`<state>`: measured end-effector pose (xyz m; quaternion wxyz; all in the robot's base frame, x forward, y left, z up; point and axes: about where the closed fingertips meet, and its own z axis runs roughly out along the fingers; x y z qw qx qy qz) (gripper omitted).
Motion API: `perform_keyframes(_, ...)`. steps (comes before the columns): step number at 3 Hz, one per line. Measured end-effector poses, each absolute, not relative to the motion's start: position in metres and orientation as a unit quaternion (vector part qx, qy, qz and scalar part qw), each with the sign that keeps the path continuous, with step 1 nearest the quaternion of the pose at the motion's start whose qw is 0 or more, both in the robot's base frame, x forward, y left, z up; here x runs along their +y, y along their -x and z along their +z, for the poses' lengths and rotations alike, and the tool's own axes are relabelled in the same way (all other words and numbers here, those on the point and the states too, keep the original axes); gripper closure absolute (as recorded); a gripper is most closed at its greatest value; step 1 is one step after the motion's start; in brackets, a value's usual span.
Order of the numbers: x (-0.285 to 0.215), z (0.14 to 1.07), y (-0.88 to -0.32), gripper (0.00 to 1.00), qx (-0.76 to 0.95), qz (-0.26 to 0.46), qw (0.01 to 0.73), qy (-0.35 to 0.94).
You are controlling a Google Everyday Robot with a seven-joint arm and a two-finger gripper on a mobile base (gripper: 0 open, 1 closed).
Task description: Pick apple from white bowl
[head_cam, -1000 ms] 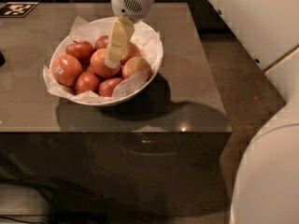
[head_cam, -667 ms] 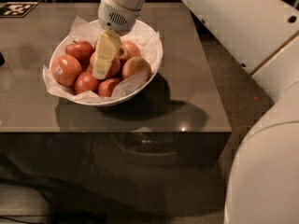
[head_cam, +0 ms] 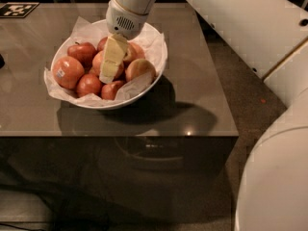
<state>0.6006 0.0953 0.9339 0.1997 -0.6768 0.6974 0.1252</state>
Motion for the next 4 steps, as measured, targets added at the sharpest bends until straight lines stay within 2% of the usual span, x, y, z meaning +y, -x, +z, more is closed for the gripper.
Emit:
perform_keyframes(3,0.097,0.907,-0.612,0.00,0.709,0.149,0.184,0.665)
perform_keyframes(4,0.116,0.903,-0.600,0.00,0.694,0.147,0.178,0.682)
